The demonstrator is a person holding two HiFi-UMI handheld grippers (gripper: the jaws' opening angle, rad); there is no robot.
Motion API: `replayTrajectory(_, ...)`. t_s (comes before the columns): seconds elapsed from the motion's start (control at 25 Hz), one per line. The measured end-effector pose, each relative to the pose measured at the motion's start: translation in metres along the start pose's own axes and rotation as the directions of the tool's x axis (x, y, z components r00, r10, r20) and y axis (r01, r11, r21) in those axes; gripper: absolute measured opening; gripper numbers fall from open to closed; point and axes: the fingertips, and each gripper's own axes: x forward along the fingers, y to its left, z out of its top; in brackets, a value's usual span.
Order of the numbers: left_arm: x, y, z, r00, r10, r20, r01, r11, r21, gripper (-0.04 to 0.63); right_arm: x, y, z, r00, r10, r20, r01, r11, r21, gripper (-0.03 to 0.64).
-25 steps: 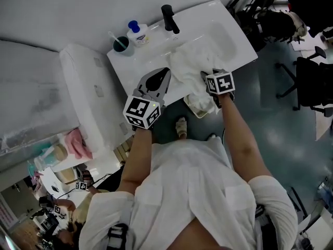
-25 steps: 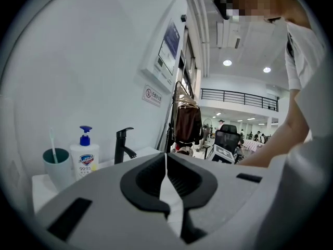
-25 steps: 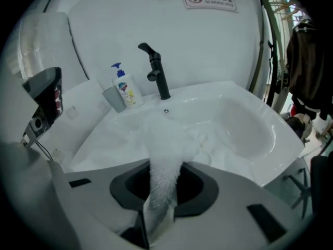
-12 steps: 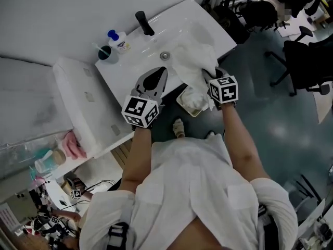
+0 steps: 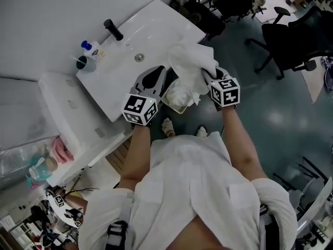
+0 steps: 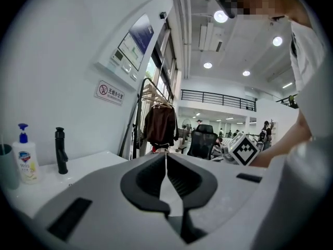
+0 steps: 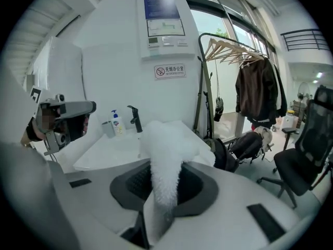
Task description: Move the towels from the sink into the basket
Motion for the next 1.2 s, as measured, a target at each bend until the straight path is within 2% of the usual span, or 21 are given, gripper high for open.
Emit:
replayTrajectory(0.32,0.031,-0.065,-0.01,0.999,-0.043,0.003,0.043,0.999,-0.018,0.017,-0.063,-0.048,-0.02,0.999,-0.047,0.003,0.047,0.999,0.006,0.106)
replayTrajectory(0.52,0.034,-0.079,-0.019,1.0,-0.019,0.006,0.019,0.999,-0.036,0.017,-0.074,-0.06,-0.036,0.999,-0.03,-0.029,0.03,1.0,0.006,0.106)
replayTrajectory(0.76,0.018,-0.069,-0.026,0.999,0.049,0.004,-0.049,0.997,-0.054,0.017,-0.052,-0.049,-0.058,0.99,0.025,-0.136,-0.025,1.0,0.006,0.106)
replayTrajectory(1.0,-0.009,-0.036,-0.036,0.993,0.12,-0.004,-0.12,0.99,-0.072,0.017,-0.009,-0.016,-0.078,0.958,0.088,-0.271,-0.1,0.994,-0.031,0.115)
replayTrajectory(1.2,-0.028,-0.007,-0.037,0.986,0.167,-0.007,-0.167,0.982,-0.085,0.017,0.021,0.014,-0.077,0.94,0.148,-0.308,-0.168,0.985,-0.039,0.138)
